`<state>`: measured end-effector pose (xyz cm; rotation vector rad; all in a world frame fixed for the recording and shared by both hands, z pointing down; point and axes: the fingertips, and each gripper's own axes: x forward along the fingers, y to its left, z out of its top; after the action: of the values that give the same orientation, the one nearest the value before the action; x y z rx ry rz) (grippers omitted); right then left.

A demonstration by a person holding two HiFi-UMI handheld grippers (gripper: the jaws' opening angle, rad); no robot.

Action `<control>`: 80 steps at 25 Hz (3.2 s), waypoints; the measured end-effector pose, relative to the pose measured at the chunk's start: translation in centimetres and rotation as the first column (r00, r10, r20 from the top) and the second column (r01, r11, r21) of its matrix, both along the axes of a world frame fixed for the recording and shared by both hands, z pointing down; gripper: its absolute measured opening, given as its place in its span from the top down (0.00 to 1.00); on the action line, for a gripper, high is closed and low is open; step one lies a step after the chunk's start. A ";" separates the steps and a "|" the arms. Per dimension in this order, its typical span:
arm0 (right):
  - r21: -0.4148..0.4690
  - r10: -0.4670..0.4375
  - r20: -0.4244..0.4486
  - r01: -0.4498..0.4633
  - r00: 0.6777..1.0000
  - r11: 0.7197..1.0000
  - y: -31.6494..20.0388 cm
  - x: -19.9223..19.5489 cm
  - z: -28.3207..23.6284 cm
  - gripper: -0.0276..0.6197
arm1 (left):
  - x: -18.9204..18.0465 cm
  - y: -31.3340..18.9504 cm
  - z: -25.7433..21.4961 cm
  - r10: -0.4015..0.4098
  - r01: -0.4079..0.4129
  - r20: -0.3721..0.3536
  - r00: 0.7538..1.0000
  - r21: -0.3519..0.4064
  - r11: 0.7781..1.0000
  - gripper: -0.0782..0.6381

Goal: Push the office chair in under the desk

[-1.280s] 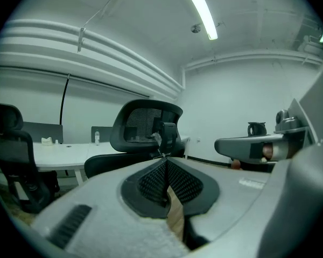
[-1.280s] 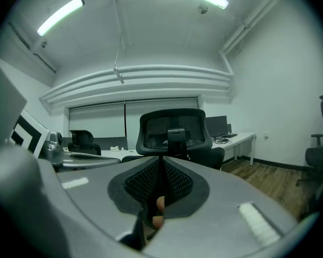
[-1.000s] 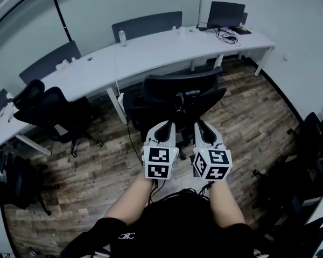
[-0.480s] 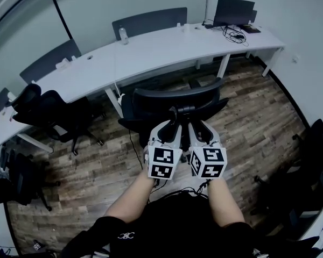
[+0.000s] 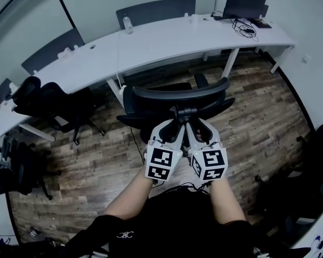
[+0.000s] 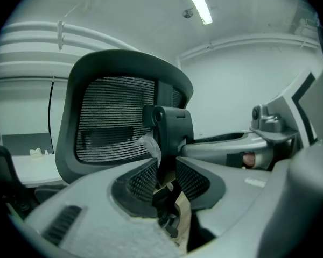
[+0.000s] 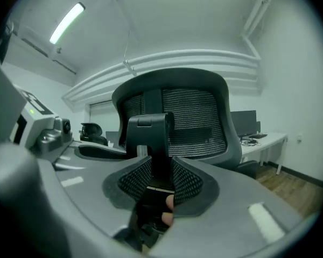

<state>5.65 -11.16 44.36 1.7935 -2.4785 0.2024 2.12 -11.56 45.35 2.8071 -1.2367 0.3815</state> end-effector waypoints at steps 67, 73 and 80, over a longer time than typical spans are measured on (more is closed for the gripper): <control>-0.095 -0.034 -0.032 0.031 0.999 0.995 -31.9 5.9 -0.2 0.80 | 5.9 -31.2 -0.6 -0.009 0.010 -0.024 1.000 0.008 1.000 0.74; -0.110 -0.028 -0.034 0.024 0.999 0.994 -34.3 6.0 -0.1 0.80 | 5.9 -33.5 -0.6 -0.008 0.009 -0.020 1.000 0.003 1.000 0.74; -0.118 -0.016 -0.035 0.011 0.999 0.993 -37.0 6.1 -0.1 0.80 | 6.0 -36.2 -0.6 -0.012 0.012 -0.022 1.000 0.006 1.000 0.74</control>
<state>11.73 -48.11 44.24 1.7183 -2.3998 0.3063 8.08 -47.76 44.71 2.7998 -1.2523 0.3464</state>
